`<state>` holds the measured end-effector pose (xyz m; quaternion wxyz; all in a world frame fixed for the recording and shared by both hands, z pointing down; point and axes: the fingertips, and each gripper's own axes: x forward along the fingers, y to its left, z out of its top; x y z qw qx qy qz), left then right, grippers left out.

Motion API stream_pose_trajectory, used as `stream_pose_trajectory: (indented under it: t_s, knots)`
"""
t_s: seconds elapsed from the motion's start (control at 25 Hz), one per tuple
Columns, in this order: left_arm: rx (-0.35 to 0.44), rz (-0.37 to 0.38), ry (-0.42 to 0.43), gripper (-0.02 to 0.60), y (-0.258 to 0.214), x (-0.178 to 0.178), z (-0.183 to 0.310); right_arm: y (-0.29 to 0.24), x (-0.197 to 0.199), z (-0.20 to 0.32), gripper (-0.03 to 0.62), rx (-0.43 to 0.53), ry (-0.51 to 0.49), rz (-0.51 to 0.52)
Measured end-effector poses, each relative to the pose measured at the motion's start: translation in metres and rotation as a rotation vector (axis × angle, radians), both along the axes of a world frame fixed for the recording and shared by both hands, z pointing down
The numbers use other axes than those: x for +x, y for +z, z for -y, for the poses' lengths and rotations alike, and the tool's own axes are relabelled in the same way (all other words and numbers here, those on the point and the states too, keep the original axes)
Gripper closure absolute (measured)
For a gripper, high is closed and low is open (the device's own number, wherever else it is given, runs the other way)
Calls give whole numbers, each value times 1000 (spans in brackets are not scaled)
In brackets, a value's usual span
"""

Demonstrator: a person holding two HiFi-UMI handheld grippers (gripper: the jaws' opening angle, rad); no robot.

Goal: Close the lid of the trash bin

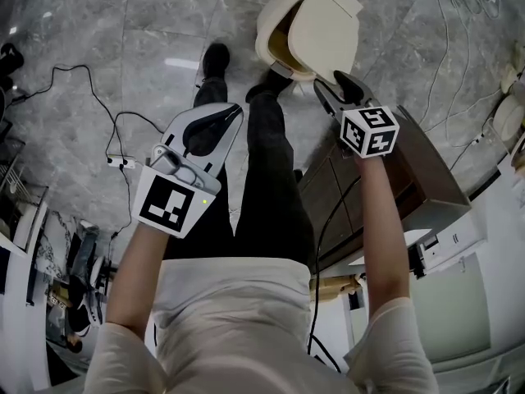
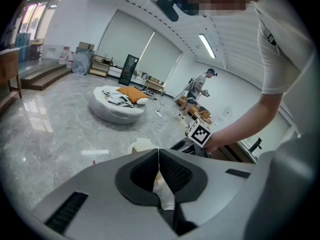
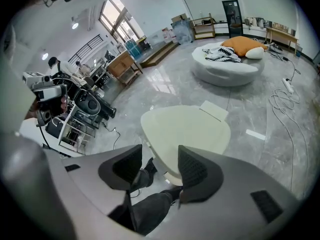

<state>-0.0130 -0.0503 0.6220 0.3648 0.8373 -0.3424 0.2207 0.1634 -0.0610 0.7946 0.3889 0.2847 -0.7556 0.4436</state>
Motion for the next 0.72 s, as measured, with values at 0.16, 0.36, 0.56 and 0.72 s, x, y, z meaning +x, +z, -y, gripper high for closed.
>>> stream_pose_trajectory:
  t_s: [0.16,0.36,0.56,0.72]
  knots:
    - [-1,7,13,563,8,0,-1,12,-3,-9,358,-20,-3,-1]
    - [-12,13,18,563,15,-1,-4,26,-8,-20,358,-40,-1,-5]
    - [-23,17,25,563,26,0,-10,42,-12,-30,359,-58,0,-8]
    - [-34,18,28,563,34,2,-15,55,-16,-38,359,-74,-2,-12]
